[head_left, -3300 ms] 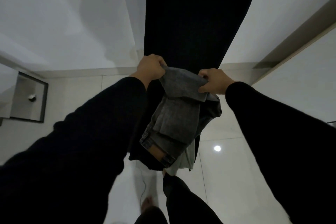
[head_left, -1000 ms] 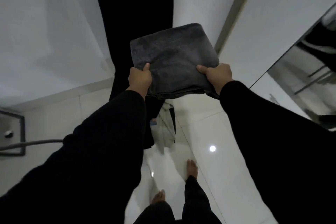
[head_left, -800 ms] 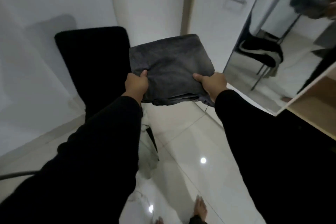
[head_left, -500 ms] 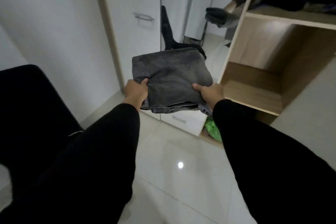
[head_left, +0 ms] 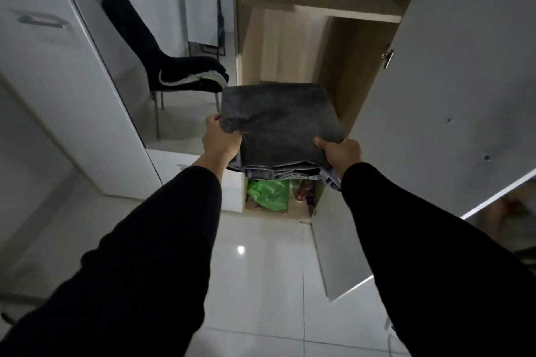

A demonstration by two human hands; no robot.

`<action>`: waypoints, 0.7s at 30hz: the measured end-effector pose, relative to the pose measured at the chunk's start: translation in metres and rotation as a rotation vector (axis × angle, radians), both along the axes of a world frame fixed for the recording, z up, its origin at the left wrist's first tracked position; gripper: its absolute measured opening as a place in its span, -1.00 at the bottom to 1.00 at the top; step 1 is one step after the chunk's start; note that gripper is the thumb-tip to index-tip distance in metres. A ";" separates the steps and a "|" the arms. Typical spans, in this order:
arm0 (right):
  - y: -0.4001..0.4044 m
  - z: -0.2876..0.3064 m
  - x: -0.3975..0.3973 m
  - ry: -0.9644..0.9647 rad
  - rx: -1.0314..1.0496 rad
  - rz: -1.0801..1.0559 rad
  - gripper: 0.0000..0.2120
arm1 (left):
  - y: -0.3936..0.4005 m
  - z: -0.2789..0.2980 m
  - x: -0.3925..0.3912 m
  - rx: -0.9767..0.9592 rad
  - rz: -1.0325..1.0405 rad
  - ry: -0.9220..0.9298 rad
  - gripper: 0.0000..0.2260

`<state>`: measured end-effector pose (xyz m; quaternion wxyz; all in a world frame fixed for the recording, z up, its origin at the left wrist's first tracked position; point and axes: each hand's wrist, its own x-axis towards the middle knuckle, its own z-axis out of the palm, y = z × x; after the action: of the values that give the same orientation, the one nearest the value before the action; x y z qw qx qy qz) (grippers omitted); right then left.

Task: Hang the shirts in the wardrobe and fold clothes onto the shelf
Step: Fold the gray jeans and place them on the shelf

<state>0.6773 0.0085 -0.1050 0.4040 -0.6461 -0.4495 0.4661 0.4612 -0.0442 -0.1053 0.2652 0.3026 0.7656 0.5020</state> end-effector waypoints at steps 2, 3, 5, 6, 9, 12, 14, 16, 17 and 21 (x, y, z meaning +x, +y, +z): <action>0.017 -0.007 0.005 -0.044 -0.027 0.011 -0.37 | 0.021 -0.007 0.005 0.020 -0.047 -0.050 -0.44; 0.025 -0.011 0.007 -0.080 -0.039 0.006 -0.40 | 0.031 -0.011 0.005 0.025 -0.070 -0.072 -0.40; 0.048 -0.019 0.009 -0.102 -0.043 -0.016 -0.44 | 0.055 -0.018 0.005 0.037 -0.117 -0.083 -0.33; 0.057 -0.023 0.008 -0.101 -0.038 -0.020 -0.44 | 0.063 -0.022 0.005 0.044 -0.144 -0.076 -0.31; 0.094 -0.040 0.002 -0.111 -0.050 -0.036 -0.45 | 0.101 -0.035 -0.001 0.084 -0.233 -0.044 -0.33; 0.135 -0.057 -0.006 -0.155 -0.061 -0.071 -0.44 | 0.149 -0.055 -0.010 0.059 -0.339 0.036 -0.36; 0.163 -0.071 -0.009 -0.170 -0.084 -0.080 -0.44 | 0.180 -0.069 -0.015 0.029 -0.415 0.060 -0.37; 0.190 -0.087 -0.011 -0.176 -0.103 -0.091 -0.42 | 0.207 -0.085 -0.017 0.005 -0.469 0.062 -0.36; 0.201 -0.095 -0.013 -0.192 -0.111 -0.094 -0.40 | 0.220 -0.094 -0.017 0.002 -0.482 0.082 -0.35; 0.259 -0.136 -0.018 -0.213 -0.135 -0.087 -0.42 | 0.282 -0.135 -0.018 -0.051 -0.466 0.186 -0.38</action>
<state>0.6590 0.2672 -0.2414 0.3294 -0.7365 -0.4292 0.4060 0.4434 0.2375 -0.2401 0.3096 0.5092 0.7088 0.3775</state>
